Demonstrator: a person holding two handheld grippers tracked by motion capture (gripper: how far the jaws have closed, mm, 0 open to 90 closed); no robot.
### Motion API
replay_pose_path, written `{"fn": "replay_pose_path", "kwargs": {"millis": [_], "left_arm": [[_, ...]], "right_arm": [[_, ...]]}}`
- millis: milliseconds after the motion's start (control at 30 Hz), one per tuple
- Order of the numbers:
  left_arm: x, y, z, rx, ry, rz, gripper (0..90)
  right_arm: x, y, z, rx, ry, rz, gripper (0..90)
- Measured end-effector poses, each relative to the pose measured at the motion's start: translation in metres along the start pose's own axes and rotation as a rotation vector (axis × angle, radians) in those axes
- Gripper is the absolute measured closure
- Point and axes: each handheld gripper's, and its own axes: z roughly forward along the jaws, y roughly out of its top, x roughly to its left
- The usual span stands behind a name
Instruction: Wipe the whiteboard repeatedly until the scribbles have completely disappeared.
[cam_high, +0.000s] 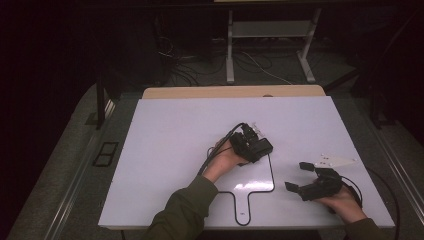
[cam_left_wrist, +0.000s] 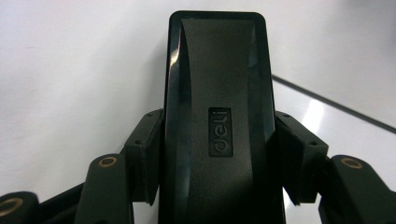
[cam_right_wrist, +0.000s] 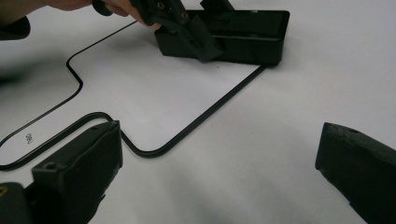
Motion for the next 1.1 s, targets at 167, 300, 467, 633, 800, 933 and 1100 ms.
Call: {"fn": "replay_pose_path", "kwargs": {"millis": [167, 300, 467, 633, 800, 933, 1100], "left_arm": [[-0.013, 0.003, 0.003, -0.011, -0.020, 0.028, 39.6], [-0.009, 0.003, 0.004, -0.022, -0.030, 0.014, 39.6], [0.001, 0.005, 0.005, -0.017, -0.007, -0.005, 39.6], [0.010, 0.004, 0.004, -0.017, 0.035, -0.041, 39.6], [0.008, 0.004, 0.003, -0.005, 0.022, -0.048, 39.6], [-0.003, 0.007, 0.005, -0.002, 0.000, 0.012, 39.6], [-0.010, 0.007, 0.005, -0.010, -0.027, 0.034, 39.6]], "right_arm": [[0.000, 0.000, 0.000, 0.001, -0.002, -0.002, 0.0], [0.001, 0.000, 0.000, 0.001, -0.003, 0.000, 0.0], [0.000, 0.000, 0.000, 0.001, -0.002, 0.000, 0.0], [0.000, 0.000, 0.000, -0.003, -0.001, -0.003, 0.0], [0.000, 0.000, 0.000, 0.000, 0.001, -0.001, 0.0], [0.000, 0.000, 0.000, 0.001, -0.001, -0.001, 0.0], [0.001, 0.000, 0.000, 0.000, -0.003, 0.000, 0.0]]}}
